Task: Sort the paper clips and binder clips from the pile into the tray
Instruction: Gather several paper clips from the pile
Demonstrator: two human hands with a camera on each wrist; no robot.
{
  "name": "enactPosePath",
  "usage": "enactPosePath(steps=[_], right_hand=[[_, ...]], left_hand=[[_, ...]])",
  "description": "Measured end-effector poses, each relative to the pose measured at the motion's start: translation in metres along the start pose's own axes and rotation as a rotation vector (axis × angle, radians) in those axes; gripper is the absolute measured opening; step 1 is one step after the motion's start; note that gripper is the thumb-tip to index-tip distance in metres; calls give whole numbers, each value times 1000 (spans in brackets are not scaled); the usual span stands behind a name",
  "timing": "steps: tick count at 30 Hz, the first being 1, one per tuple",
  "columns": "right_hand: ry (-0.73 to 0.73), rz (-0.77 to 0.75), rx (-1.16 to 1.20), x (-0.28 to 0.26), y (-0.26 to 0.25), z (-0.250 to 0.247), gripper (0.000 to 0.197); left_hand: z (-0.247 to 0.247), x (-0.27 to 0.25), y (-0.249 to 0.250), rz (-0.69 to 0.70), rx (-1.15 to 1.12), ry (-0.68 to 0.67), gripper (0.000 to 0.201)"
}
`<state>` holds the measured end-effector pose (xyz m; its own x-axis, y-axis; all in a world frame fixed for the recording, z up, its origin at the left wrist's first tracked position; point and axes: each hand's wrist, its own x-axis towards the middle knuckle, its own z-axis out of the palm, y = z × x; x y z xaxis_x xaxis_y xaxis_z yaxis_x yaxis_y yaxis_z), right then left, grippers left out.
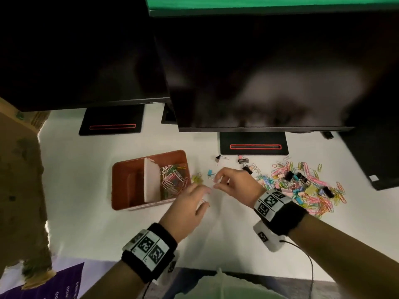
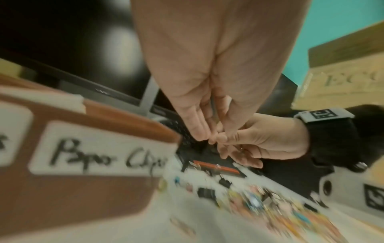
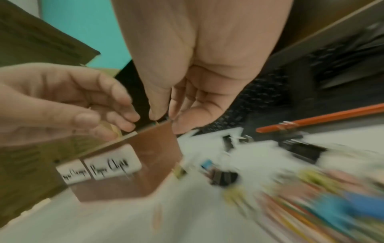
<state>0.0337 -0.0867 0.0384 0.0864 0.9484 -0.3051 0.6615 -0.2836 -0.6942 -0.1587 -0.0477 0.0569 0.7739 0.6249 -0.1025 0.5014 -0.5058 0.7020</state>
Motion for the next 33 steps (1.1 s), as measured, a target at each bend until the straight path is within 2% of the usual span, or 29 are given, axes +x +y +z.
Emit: enactPosePath(steps=[2,5,9,12,16,19,24,29,33], right_hand=[[-63,91,-107,-20,31,-2,22],[-120,165,-190,-46,63,-3,25],[-143,180,-213,-65,83,-3,35],[-105,187,-225,-70,97,-6,37],[-36,184,-276,-70,113,-13,44],[-15,180,-287,-70,121,-20,47],[9,167,-266,-76,132,-25,47],[-58,24,-305,-81,135,-27,39],[-132,-81,-326,-78,135,-22,40]], left_hand=[[29,1,-5,-37,72,-128,37],[62,1,-23,-180,196,-251,51],[79,1,-38,-227,328,-260,59],[83,4,-45,-159,345,-191,51],[87,11,-46,-146,289,-183,27],[88,19,-43,-186,283,-185,13],[87,24,-43,-287,266,-176,9],[93,34,-30,-155,245,-228,3],[106,53,-7,-25,180,-141,1]])
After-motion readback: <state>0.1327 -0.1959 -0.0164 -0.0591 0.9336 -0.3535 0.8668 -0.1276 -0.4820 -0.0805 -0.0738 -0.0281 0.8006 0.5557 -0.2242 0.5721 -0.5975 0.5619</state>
